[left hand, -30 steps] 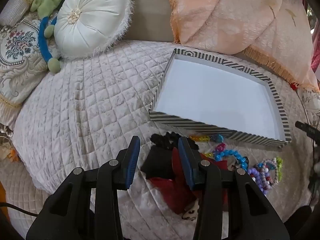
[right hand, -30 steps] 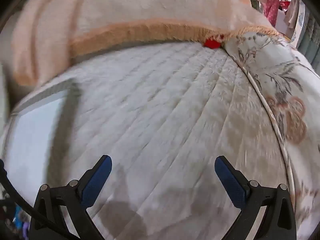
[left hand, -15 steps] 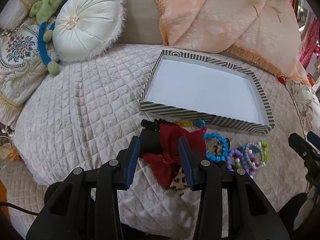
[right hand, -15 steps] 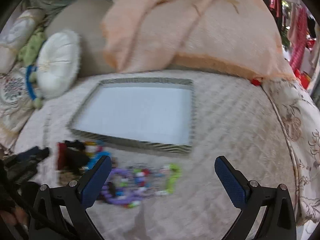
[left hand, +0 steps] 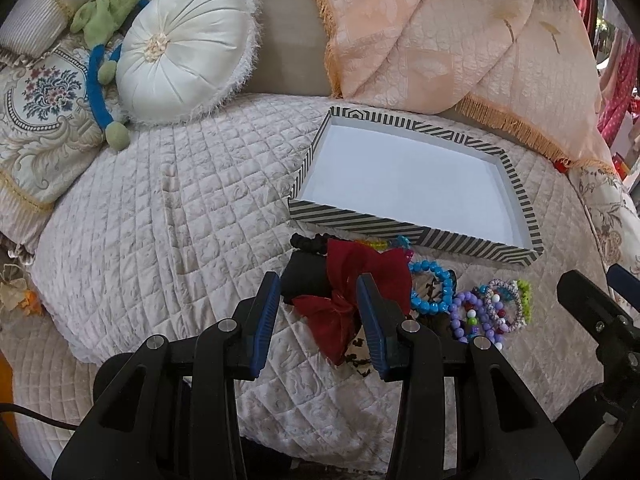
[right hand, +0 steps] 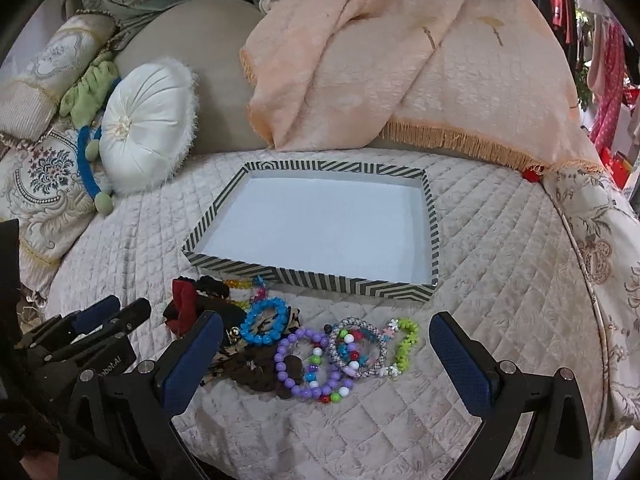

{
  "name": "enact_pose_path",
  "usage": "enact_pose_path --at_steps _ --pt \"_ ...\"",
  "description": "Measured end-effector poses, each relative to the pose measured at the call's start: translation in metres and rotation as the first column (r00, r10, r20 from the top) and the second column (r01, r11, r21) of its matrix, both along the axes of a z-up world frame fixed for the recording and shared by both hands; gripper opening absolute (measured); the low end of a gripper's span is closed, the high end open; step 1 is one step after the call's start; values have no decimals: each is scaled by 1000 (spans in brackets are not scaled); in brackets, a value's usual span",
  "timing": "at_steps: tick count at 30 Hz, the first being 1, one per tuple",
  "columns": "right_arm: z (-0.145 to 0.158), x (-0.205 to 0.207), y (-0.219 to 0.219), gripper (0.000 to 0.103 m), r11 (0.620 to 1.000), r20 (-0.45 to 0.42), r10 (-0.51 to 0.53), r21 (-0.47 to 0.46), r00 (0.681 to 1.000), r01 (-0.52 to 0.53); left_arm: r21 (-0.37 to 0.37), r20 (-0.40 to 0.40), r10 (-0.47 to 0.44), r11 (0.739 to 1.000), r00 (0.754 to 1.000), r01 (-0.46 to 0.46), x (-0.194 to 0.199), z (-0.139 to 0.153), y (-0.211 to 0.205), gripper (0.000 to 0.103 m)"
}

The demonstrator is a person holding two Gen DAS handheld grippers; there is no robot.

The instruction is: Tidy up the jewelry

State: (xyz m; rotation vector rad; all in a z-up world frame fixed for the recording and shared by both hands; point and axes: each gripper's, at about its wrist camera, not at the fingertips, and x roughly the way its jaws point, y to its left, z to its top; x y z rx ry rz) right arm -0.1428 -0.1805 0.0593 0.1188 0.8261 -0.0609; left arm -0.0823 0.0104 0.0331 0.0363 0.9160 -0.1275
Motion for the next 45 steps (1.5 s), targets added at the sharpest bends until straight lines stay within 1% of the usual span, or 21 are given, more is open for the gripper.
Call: enact_pose_path --at_steps 10,14,23,29,45 --pt "-2 1 0 103 999 -8 1 52 1000 0 -8 5 3 1000 1000 -3 -2 5 0 39" --pt "-4 3 4 103 999 -12 3 45 1000 -2 -2 9 10 1000 1000 -10 -2 6 1 39" --pt "-6 3 1 103 997 -18 -7 77 1000 8 -14 -2 13 1000 1000 -13 0 5 3 39" --pt "-6 4 2 103 997 -24 2 75 1000 0 -6 0 -9 1000 1000 9 -3 3 -2 39" --pt "-8 1 5 103 997 -30 8 82 1000 -5 -6 -10 1 1000 1000 -1 -3 0 1 39"
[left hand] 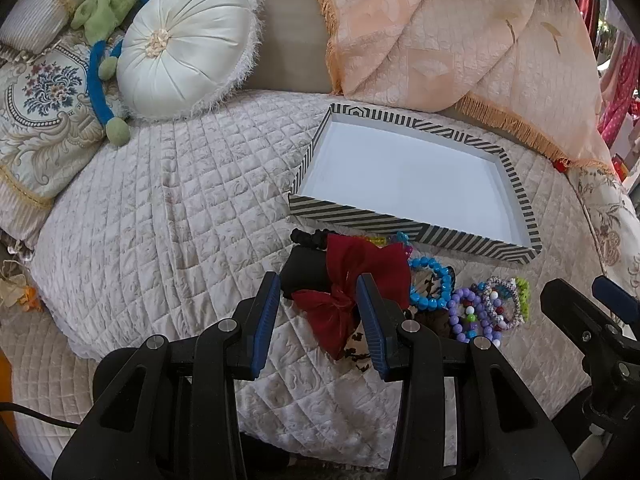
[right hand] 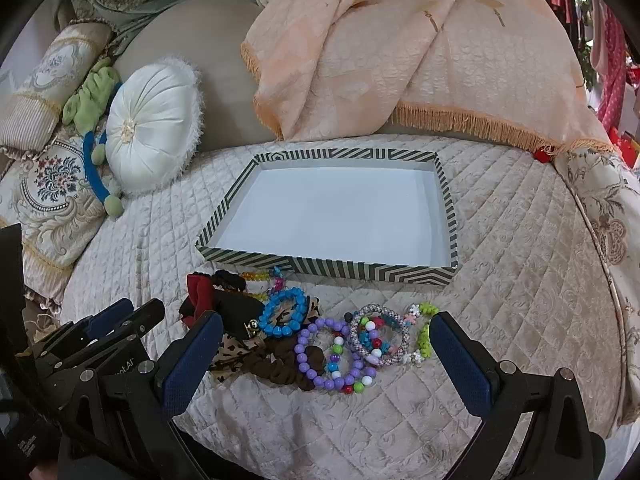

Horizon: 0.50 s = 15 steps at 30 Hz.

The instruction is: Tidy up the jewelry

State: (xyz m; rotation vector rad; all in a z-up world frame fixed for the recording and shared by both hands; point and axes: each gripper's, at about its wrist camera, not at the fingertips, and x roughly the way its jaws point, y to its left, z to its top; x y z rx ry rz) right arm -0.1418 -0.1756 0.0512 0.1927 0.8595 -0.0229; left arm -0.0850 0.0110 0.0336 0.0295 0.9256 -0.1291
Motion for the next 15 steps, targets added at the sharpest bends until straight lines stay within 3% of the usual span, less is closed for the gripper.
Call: enact_pose_path --at_steps 15 --pt "4 -5 -3 103 1000 11 -4 8 1000 4 2 16 7 1000 1000 -7 -4 4 2 39"
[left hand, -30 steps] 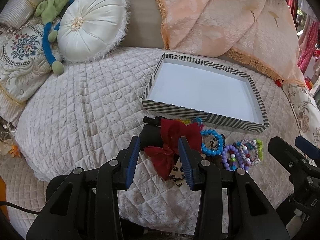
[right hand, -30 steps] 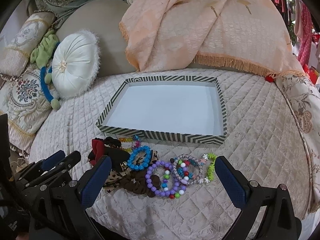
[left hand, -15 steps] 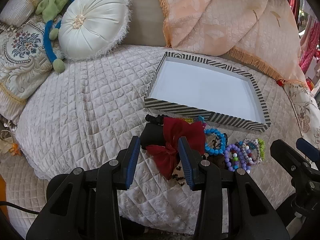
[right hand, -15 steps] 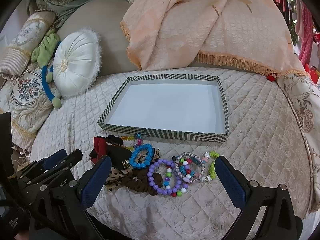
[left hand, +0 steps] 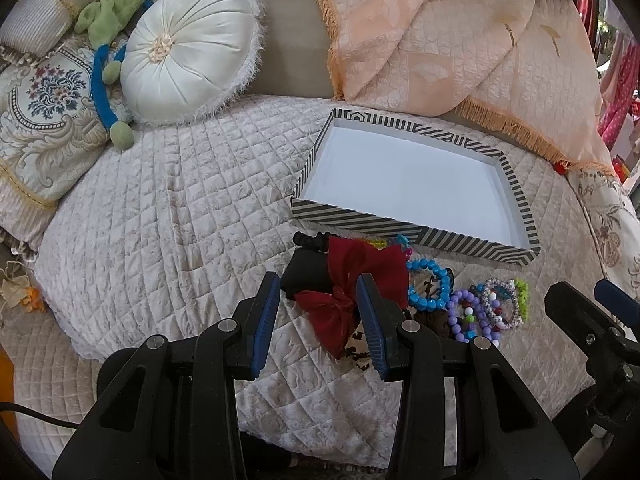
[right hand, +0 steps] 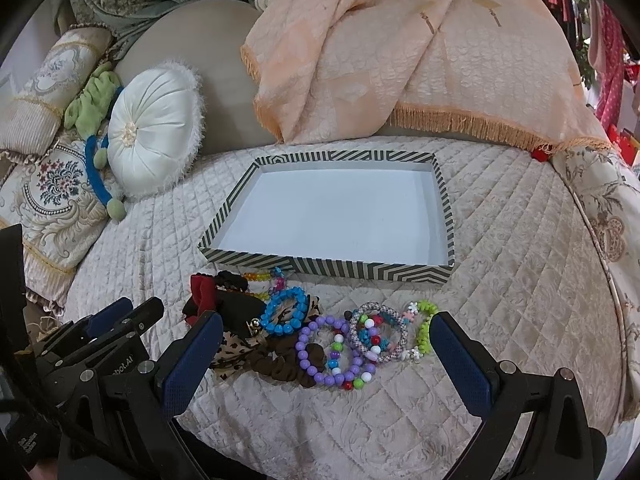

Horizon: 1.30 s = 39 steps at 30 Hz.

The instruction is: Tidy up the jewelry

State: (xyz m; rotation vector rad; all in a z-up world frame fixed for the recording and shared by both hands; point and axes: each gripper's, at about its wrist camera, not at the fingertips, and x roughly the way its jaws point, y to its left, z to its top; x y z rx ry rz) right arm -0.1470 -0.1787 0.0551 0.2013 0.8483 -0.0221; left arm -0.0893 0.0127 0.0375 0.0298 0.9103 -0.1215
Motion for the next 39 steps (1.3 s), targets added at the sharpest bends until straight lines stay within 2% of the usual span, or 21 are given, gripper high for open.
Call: enact_pose_path --at_steps 39 --pt "-9 -2 0 103 1000 -29 15 15 999 -14 11 -20 -8 1000 1000 8 -5 -7 -1 39"
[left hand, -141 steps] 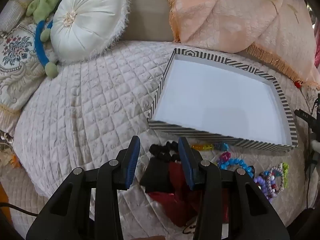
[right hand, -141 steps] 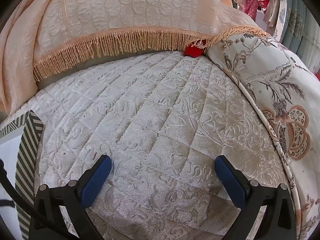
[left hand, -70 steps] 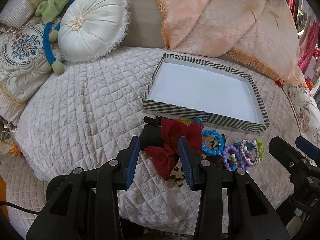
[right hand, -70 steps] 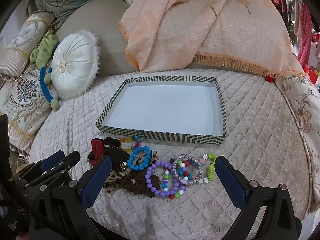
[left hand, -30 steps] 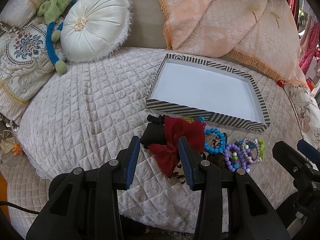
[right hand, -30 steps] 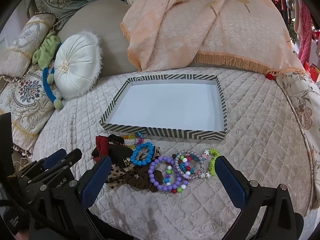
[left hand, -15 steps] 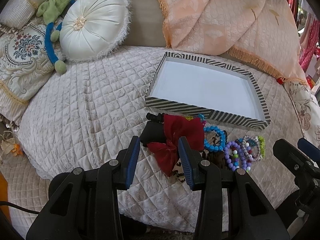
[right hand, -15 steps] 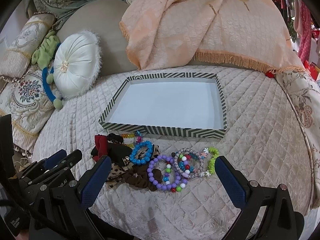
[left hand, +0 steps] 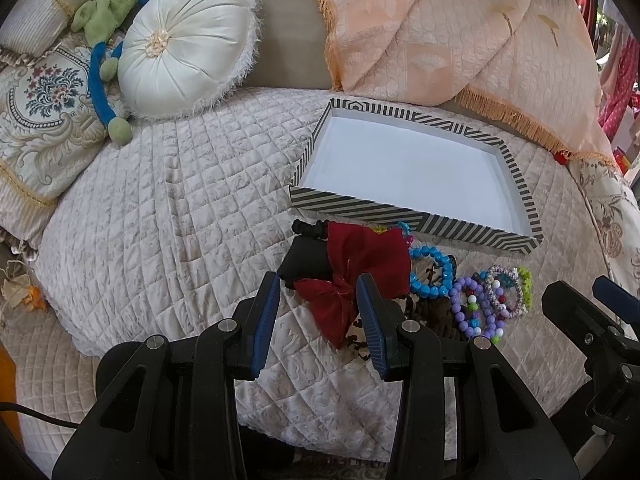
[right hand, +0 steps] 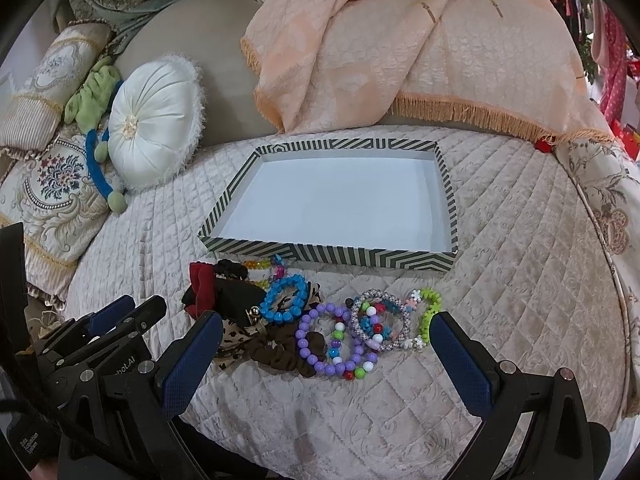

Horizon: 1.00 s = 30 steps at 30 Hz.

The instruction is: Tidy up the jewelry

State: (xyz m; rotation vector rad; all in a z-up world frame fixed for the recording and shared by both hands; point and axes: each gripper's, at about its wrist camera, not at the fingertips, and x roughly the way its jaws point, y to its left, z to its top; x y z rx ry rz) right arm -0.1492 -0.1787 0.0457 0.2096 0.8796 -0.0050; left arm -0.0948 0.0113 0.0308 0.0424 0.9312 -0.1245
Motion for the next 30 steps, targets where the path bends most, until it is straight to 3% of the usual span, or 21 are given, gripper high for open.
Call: enact_pose_path --at_steps 18,24,30 --pt "-5 0 -1 103 1000 -13 14 8 1000 -14 4 -29 -11 1000 1000 11 3 -5 -1 39" --pt "-13 -1 -17 103 1000 -35 7 13 999 -7 -127 -104 26 991 994 -39 18 -3 33 39" --pt "-23 -2 -33 103 999 -51 9 51 999 -6 -203 -148 28 977 989 -58 24 -2 50 39"
